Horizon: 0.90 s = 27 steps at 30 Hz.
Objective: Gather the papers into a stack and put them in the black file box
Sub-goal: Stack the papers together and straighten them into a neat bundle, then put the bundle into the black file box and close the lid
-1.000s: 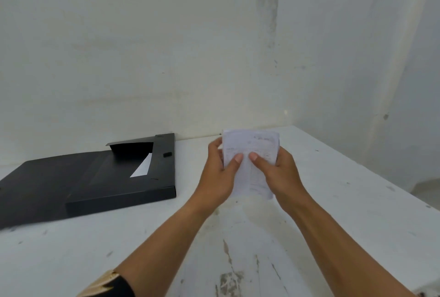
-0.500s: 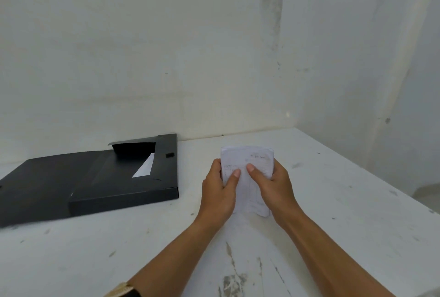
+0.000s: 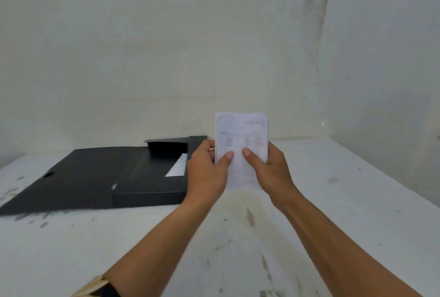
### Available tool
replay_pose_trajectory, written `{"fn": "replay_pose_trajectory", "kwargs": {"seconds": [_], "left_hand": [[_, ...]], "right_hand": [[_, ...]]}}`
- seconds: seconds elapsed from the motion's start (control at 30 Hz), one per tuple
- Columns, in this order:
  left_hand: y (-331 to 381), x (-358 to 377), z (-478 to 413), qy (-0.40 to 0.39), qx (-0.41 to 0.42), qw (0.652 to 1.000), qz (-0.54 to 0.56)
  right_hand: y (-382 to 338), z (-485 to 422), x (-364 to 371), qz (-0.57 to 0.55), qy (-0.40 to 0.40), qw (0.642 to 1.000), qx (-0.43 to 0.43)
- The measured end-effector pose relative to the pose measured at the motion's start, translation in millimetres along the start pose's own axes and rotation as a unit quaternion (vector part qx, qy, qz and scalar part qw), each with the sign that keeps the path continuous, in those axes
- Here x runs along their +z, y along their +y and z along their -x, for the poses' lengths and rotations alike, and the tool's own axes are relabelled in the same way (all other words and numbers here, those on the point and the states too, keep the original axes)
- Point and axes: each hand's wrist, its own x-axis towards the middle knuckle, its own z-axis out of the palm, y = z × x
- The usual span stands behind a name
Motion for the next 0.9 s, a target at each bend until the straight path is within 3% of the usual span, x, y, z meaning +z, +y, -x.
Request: {"fn": "replay_pose_trajectory", "kwargs": {"seconds": [0.13, 0.3, 0.37, 0.5, 0.63, 0.73, 0.9], "left_hand": [[7.0, -58.9, -25.1, -0.019, -0.054, 0.995, -0.082], [13.0, -143.6, -71.4, 0.1, -0.075, 0.983, -0.135], [6.9, -167.3, -90.6, 0.109, -0.115, 0.979, -0.131], [-36.1, -164.0, -126.4, 0.035, -0.221, 0.962, -0.158], [-73.4, -136.2, -143.6, -0.033, -0.258, 0.919, -0.297], [-86.5, -121.4, -149.0, -0.07, -0.273, 0.893, -0.352], [-95.6, -92.8, -154.4, -0.131, -0.284, 0.888, -0.338]], "right_hand": [[-14.0, -28.6, 67.6, -0.015, -0.033, 0.999, -0.007], [-25.5, -66.4, 118.7, 0.003, -0.052, 0.998, 0.02], [-16.3, -76.0, 123.3, 0.036, -0.053, 0.997, 0.038], [19.2, -76.4, 131.1, 0.107, -0.018, 0.991, 0.076], [42.0, -63.0, 130.9, 0.21, -0.006, 0.973, 0.093], [56.5, -53.4, 132.8, 0.33, -0.028, 0.943, 0.043], [72.7, -46.1, 142.4, 0.471, -0.067, 0.879, -0.01]]}}
